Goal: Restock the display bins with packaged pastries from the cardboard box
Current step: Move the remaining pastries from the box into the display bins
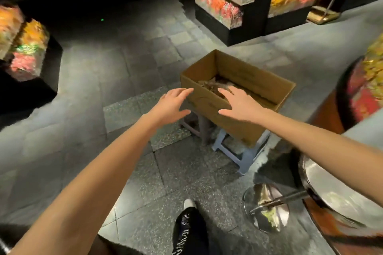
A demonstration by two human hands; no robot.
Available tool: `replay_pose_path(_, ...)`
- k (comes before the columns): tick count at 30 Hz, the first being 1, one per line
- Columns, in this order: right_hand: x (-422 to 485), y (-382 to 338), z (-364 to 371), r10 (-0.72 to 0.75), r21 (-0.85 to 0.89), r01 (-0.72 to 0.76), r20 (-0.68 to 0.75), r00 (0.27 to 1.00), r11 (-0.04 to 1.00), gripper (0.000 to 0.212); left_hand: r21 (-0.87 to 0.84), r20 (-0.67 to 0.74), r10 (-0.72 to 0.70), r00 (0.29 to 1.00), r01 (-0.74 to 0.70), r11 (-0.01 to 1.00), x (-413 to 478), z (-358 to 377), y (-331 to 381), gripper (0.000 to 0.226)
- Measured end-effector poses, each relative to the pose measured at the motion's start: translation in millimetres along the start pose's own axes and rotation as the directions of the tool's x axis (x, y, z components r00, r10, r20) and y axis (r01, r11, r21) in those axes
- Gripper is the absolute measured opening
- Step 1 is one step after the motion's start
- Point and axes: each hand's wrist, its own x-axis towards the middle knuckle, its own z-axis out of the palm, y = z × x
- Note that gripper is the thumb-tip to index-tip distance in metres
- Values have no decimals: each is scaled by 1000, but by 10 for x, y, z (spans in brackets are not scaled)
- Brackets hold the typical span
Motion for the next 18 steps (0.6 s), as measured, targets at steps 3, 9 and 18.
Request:
replay_pose_path(3, 470, 386, -135, 81, 40, -80, -40, 996, 996, 77, -14, 34, 46, 998, -46, 999, 710, 44, -115, 76)
replay_pose_path(9, 1514, 1110, -309, 192, 0, -192, -30, 981, 981, 79, -66, 95, 74, 993, -68, 995, 2107, 4, -475, 73)
replay_pose_path(18, 2681, 1960, -209, 262, 48, -268, 107, 959, 962, 81, -83, 290, 70, 954, -47, 995, 3618, 241, -959, 72)
